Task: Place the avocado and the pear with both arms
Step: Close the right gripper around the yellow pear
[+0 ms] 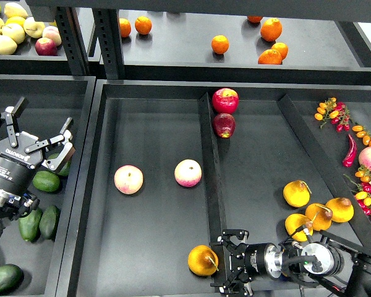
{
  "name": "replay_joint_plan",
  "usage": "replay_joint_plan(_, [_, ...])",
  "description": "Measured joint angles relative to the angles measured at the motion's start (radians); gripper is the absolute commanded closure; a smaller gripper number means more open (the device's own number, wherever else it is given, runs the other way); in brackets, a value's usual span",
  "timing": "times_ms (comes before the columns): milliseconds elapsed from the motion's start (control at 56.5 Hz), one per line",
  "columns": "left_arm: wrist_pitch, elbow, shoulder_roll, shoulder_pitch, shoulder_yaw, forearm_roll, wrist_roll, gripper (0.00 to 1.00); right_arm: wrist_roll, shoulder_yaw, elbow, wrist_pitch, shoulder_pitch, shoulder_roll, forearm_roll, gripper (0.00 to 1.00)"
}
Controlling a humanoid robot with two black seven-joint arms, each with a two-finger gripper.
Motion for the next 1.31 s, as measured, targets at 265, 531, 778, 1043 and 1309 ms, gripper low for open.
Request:
replay_joint_plan(265, [0.0, 0.0, 0.0, 0.002, 0.006, 0.0, 0.0, 0.01, 0.0, 0.014, -0.019, 0.0, -0.002, 0.033, -0.012, 0.22])
replay_joint_plan(531, [0.0, 0.0, 0.0, 0.004, 0.007, 0.0, 0.0, 0.01, 0.0, 0.031, -0.039, 0.0, -0.008, 0.036, -0.011, 0.52])
replay_joint_plan(778, [0.0, 0.0, 0.0, 0.013, 0.007, 0.0, 0.0, 0.01, 0.0, 0.062, -0.048, 0.002, -0.031, 0.051, -0.009, 0.59])
replay_joint_plan(1043, [0.0, 0.0, 0.0, 0.012, 0.007, 0.0, 0.0, 0.01, 0.0, 0.079, -0.05, 0.002, -0.048, 0.054, -0.004, 0.72])
replay_joint_plan(1309, [0.0, 0.0, 0.0, 0.013, 0.007, 0.0, 0.0, 0.01, -0.001, 0.139, -0.037, 0.003, -0.089, 0.055, 0.002, 0.72])
